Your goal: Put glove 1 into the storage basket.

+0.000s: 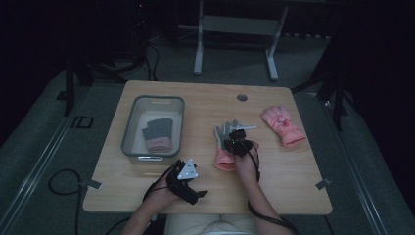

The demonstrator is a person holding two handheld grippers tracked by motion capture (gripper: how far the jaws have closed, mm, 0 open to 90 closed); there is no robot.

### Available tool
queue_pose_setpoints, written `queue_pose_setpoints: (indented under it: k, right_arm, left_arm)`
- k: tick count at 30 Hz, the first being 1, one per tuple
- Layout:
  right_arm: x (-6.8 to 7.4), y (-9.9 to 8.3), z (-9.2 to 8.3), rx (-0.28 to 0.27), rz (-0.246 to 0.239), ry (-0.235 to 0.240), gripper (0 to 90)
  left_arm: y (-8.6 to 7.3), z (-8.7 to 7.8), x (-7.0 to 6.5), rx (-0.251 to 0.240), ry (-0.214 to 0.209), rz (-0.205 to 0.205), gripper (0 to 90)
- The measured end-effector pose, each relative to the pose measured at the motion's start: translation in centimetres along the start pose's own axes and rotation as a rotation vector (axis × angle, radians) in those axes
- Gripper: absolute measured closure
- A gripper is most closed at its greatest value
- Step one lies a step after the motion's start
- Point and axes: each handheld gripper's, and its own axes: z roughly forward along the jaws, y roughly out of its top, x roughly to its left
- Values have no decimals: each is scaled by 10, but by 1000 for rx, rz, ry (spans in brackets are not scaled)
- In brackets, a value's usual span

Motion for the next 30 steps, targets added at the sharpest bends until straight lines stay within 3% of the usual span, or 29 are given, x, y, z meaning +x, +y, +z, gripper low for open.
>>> queue_pose_setpoints:
  k: [1, 4, 8, 13, 15, 16, 17, 19, 20, 21, 23, 25, 26, 27, 29, 30]
  right_arm:
    - [1, 0, 1, -2, -37, 0, 861]
    - [-1, 0, 3, -6, -79, 28, 862]
    - [-7, 2, 4, -12, -73, 58, 853]
    - [-5, 5, -5, -27, -71, 60, 804]
    - [-6, 11, -23, -67, -80, 83, 776]
    - [-6, 11, -23, -67, -80, 83, 776]
    - [-10, 15, -38, -113, -108, 98, 750]
    - [-17, 19, -51, -147, -132, 109, 718]
    - [-17, 19, -51, -147, -132, 109, 718]
    - [-31, 22, -65, -175, -158, 84, 699]
    - [-52, 23, -77, -194, -157, 58, 683]
    - [-71, 23, -83, -198, -137, 33, 680]
    - [-71, 23, -83, -198, -137, 33, 680]
    - [-92, 22, -88, -208, -145, 7, 679]
    - [-115, 22, -91, -186, -146, -43, 677]
    - [-115, 22, -91, -186, -146, -43, 677]
  left_arm:
    - [0, 0, 0, 0, -1, -2, 14]
    - [0, 0, 1, -4, 0, -5, 15]
    - [0, 0, 1, -2, 0, -5, 14]
    - [-1, 0, 1, -1, 0, -8, 14]
    - [-2, -2, 3, -11, -2, -21, 15]
    - [-2, -2, 3, -11, -2, -21, 14]
    - [-2, -3, 4, -19, 1, -27, 15]
    - [-2, -2, 4, -16, 0, -25, 15]
    - [-2, -2, 3, -11, 0, -23, 15]
    - [-2, -2, 3, -9, 0, -19, 14]
    - [-1, -2, 3, -6, 1, -17, 15]
    - [-1, -2, 3, -6, 3, -14, 15]
    - [-1, -2, 3, -6, 3, -14, 15]
    - [-1, -2, 2, -5, 1, -17, 15]
    - [-1, -1, 2, -4, 2, -16, 14]
    - [-1, -1, 2, -3, 2, -15, 14]
